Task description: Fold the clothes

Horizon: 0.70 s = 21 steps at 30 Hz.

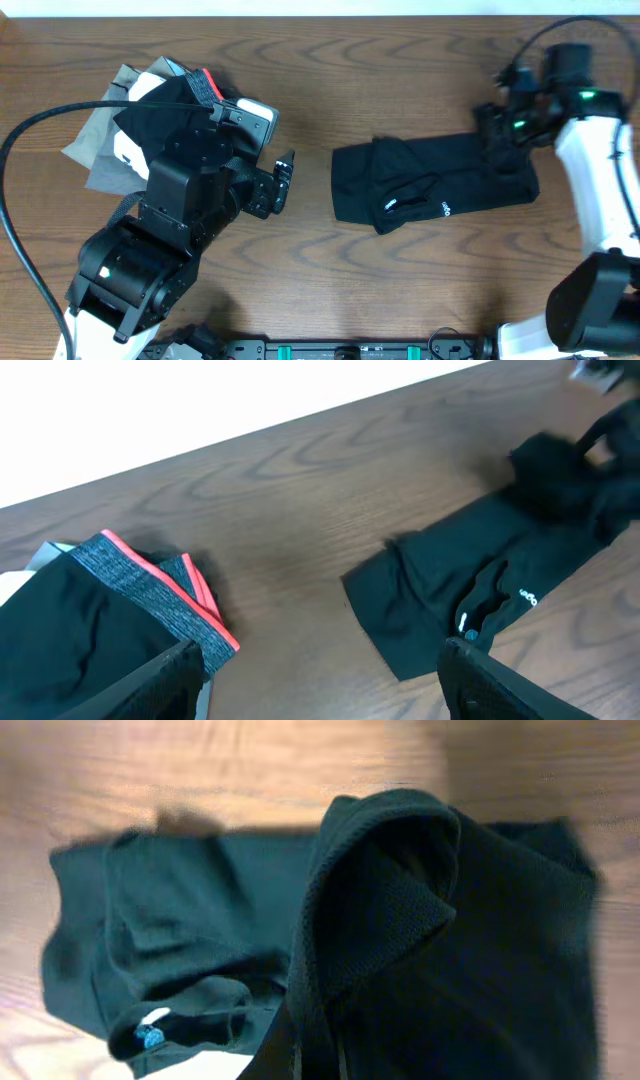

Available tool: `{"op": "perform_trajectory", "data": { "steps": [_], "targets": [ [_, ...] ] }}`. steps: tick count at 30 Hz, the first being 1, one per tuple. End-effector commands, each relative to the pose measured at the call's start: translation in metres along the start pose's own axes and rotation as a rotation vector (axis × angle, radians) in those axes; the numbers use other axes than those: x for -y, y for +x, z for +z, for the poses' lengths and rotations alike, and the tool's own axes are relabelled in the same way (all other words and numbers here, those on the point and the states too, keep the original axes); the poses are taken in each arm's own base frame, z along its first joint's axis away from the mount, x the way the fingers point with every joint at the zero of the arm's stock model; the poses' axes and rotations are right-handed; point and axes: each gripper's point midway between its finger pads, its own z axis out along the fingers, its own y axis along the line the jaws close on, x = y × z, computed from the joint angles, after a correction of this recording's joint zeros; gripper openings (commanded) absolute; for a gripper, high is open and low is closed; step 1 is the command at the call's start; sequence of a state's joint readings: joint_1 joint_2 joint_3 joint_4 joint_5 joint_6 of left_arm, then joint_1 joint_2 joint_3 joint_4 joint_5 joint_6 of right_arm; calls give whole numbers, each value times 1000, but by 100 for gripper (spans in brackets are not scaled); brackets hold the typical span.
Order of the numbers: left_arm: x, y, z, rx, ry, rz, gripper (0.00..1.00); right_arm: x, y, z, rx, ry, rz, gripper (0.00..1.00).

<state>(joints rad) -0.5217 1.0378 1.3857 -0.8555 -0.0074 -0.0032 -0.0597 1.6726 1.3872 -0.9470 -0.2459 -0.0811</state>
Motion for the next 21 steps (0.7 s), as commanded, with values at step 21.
{"op": "perform_trajectory", "data": {
  "steps": [21],
  "targets": [
    [18,51,66,-311,57,-145,77,8,19,17,-52,-52,187,25]
  ]
}}
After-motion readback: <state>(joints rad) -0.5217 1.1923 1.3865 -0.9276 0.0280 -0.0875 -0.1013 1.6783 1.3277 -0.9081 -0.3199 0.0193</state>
